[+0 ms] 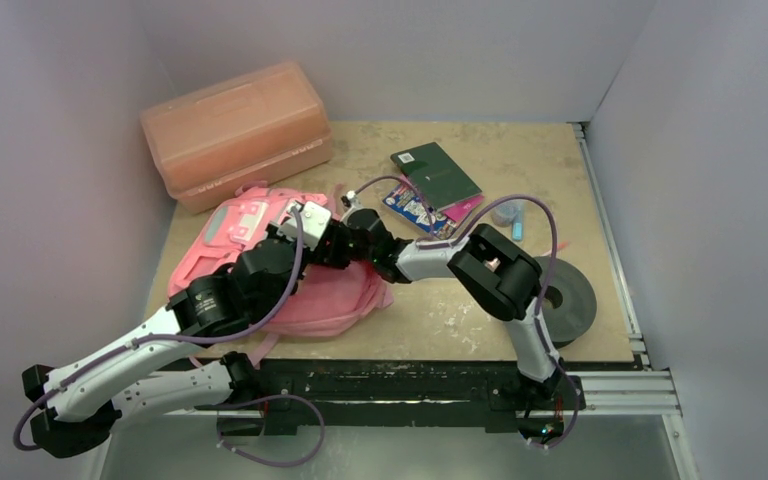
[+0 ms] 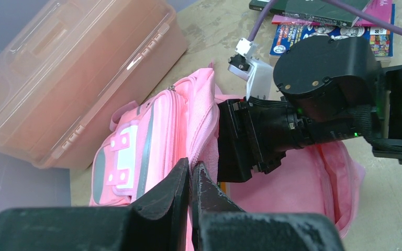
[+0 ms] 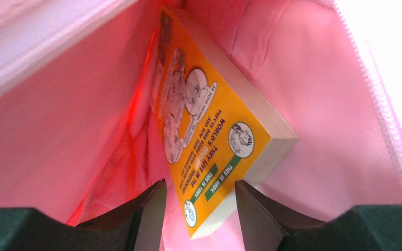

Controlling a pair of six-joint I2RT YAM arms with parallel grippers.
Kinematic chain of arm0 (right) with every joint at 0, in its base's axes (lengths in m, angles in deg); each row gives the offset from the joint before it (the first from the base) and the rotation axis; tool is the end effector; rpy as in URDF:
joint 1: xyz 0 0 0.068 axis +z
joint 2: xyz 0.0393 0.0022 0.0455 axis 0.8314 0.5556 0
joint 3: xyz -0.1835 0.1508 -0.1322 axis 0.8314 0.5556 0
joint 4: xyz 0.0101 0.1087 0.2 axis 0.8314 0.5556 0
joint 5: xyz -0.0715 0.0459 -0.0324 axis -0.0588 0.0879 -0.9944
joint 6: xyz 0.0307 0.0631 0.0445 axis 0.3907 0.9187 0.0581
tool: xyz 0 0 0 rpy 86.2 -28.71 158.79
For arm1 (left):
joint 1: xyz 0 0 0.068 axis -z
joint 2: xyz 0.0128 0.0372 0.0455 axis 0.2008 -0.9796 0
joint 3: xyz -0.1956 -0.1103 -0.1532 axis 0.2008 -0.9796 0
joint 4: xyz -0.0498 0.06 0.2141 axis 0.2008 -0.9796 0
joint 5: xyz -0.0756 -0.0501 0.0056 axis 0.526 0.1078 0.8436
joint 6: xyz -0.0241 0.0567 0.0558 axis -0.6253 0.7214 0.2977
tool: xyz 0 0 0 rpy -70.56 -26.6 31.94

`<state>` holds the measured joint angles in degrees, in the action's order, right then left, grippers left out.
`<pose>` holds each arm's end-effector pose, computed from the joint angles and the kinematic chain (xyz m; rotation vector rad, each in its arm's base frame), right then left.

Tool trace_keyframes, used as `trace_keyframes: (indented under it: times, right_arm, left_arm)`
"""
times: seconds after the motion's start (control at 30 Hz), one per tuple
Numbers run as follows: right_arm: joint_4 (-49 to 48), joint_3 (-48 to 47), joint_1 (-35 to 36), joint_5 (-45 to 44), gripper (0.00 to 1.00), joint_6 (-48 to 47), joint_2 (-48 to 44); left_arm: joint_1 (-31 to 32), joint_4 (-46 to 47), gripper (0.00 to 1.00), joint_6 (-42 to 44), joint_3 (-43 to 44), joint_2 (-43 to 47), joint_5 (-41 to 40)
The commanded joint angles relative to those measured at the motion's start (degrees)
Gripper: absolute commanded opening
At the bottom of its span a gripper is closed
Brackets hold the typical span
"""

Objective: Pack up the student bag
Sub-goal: Place the book in the student bag.

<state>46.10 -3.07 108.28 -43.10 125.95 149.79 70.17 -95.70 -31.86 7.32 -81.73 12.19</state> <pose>0.2741 0.3788 0.1746 -0.0406 2.2130 1.4514 0.1215 -0.1020 0.3474 0.4879 1.7851 0.0761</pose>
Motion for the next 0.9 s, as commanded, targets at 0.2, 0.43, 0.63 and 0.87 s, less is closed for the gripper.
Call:
trace_keyframes:
  times: [0.2,0.43,0.63,0.87]
  right_arm:
    - [-2.38,-7.55,0.31,2.31,0.56,-2.73,4.78]
    - [-4.47,-1.55,-1.15,5.57,0.6,-4.37,-1.82]
    - [9.18,11.43,-5.09,-0.21,0.78,-16.03,-20.88]
    - [14.36,25.32,-16.55,-3.39,0.84,-17.07,-37.79]
  left_arm:
    - [0.12,4.22,0.0,-1.06,0.69,1.15,0.61]
    - [0.12,5.14,0.0,-0.26,0.25,-0.34,0.41]
    - [0.13,4.94,0.0,-0.5,-1.01,-0.36,-0.04]
    - [0.12,3.1,0.0,-1.82,-1.86,-1.31,1.85]
